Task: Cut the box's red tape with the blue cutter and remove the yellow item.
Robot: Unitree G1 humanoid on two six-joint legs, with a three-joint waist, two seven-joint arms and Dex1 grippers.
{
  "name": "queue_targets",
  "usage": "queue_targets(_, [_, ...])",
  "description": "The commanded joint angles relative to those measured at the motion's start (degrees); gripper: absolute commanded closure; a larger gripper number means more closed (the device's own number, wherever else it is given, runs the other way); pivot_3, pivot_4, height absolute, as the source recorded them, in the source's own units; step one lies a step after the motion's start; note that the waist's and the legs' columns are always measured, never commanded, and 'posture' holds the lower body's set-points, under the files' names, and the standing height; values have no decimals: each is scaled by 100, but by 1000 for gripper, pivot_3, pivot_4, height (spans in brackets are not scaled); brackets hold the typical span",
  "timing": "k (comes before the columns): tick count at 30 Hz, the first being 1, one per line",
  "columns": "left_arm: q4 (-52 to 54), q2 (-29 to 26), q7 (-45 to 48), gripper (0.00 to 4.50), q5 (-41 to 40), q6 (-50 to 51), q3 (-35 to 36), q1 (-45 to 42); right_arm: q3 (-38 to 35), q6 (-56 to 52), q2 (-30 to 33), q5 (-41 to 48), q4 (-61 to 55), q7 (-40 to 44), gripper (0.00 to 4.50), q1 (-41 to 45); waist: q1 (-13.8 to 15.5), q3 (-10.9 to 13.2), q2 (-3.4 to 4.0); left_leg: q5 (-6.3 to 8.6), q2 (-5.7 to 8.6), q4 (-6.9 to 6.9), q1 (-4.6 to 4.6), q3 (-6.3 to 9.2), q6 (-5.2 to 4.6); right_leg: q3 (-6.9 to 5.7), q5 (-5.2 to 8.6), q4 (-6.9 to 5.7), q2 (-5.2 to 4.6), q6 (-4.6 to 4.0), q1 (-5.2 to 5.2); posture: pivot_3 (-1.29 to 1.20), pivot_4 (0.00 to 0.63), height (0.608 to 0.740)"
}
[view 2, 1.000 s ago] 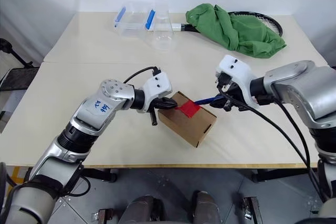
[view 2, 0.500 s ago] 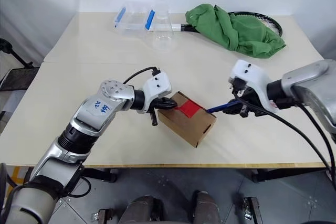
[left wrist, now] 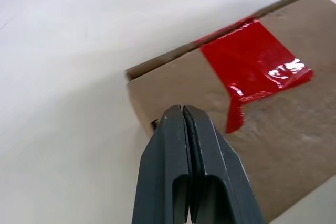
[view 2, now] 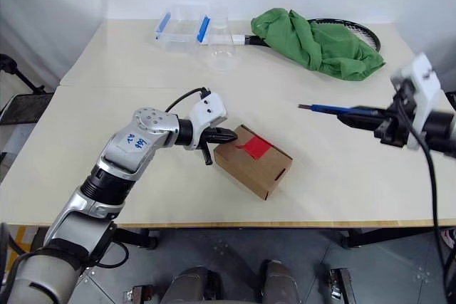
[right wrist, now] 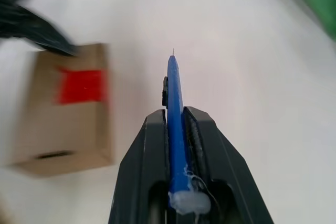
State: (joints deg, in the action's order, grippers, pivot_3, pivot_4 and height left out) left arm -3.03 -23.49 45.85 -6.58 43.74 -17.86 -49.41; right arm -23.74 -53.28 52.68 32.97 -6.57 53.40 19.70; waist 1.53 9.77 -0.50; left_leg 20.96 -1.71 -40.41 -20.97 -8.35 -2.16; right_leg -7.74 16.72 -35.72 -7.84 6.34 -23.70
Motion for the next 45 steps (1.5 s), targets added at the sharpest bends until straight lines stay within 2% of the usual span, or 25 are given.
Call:
queue_targets(1, [26, 106, -55, 4459, -97, -20, 170, -5, -472, 788, -772, -85, 419, -587, 4354, -368, -4, 4, 7, 0, 2, -1, -3, -2, -1, 1, -1, 0, 0, 2, -4, 0, 150, 740])
queue_targets(3, [106, 172, -72, 4459, -165, 38, 256, 3, -525, 1026, -1197, -134, 673, -912, 4354, -488, -14, 8, 13, -1, 3, -1, -7, -2, -2, 1, -3, 1, 3, 5, -6, 0, 150, 740])
queue_targets(7, [391, 175, -86, 4459, -369, 302, 508, 26, -454, 1040, -1530, -119, 894, -1227, 4354, -666, -23, 17, 29, -2, 2, -1, -11, -4, -3, 6, -3, 1, 4, 6, -12, 0, 150, 740])
queue_targets(8, [447, 159, -91, 4500, -415, 347, 558, 28, -449, 1024, -1547, -97, 918, -1265, 3635, -693, -26, 17, 29, -1, 0, 0, -12, -4, -3, 6, -3, 2, 6, 6, -13, 0, 150, 740])
queue_targets(9, [515, 104, -79, 4500, -488, 445, 658, 13, -455, 987, -1519, -76, 930, -1295, 3422, -711, -28, 17, 29, -1, -1, 0, -11, -4, -2, 6, -3, 2, 6, 6, -13, 0, 150, 740])
queue_targets(13, [684, -119, -44, 4500, -735, 791, 960, -11, -549, 916, -1341, 16, 917, -1325, 2032, -716, -34, 19, 32, -1, -2, 0, -11, -3, -2, 7, -3, 2, 6, 6, -13, 0, 150, 740])
queue_targets(16, [1131, -752, 262, 4500, -1079, 1314, 1235, 267, -657, 652, -824, 105, 685, -1177, 986, -655, -37, 25, 43, -1, -1, 1, -13, -3, -2, 9, -3, 4, 5, 5, -15, 0, 150, 740])
queue_targets(19, [1630, -1380, 552, 4500, -1429, 1729, 1339, 713, -320, 447, -223, 167, 219, -905, 20, -442, -69, 32, 54, -1, -2, 8, -12, -4, -2, 12, -3, 5, 5, 5, -20, 0, 150, 740])
queue_targets(22, [1988, -1650, 585, 4500, -1670, 1976, 1374, 1126, 218, 300, 35, 209, -145, -749, 20, 8, -123, 32, 54, -1, -7, 13, -9, -4, 0, 14, -2, 7, 9, 4, -20, 0, 150, 740])
queue_targets(27, [2351, -1613, 387, 4500, -1924, 2166, 1344, 1653, 1499, 332, 138, -410, 215, -670, 20, 939, -107, 34, 49, 0, 0, 12, -16, 1, 1, 15, -2, 9, 1, 4, -20, 0, 150, 740])
queue_targets(29, [2595, -1489, 237, 4500, -2013, 2242, 1269, 1909, 2276, 174, 47, -809, 556, -685, 391, 1582, -132, 34, 49, 0, 4, 12, -15, -6, 0, 16, -2, 10, 0, 4, -22, 0, 150, 740])
queue_targets(31, [2732, -1353, 65, 4500, -2056, 2292, 1238, 2039, 2777, 199, 72, -947, 634, -344, 859, 1894, -136, 34, 49, 0, 4, 12, -22, -5, -1, 14, -2, 11, -3, 4, -26, 0, 150, 740])
queue_targets(33, [2805, -1246, -48, 4500, -2132, 2367, 1243, 2088, 2972, 506, 41, -1047, 694, -79, 1533, 2016, -114, 35, 48, 0, 2, 13, -29, 1, -1, 10, -2, 11, -1, 4, -30, 0, 150, 740])
queue_targets(37, [2917, -818, -575, 4500, -2048, 2274, 1125, 2259, 3681, 928, -434, -1667, 1602, 79, 3026, 2819, -155, 35, 48, 0, 6, 12, -26, -8, -1, 15, -3, 11, -1, 7, -29, 0, 150, 740])
queue_targets(41, [2896, -530, -939, 4500, -1914, 2146, 910, 2386, 4212, 1356, -707, -2123, 2185, 531, 4444, 3181, -155, 35, 47, -1, 2, 13, -25, -4, -2, 11, -4, 10, 2, 7, -29, 0, 150, 740])
queue_targets(45, [2793, -227, -1364, 4500, -1752, 1957, 806, 2391, 4448, 1451, -943, -2363, 2374, 829, 4481, 3392, -147, 35, 47, 0, 5, 13, -29, -1, -2, 8, -4, 11, -1, 7, -30, 0, 150, 740])
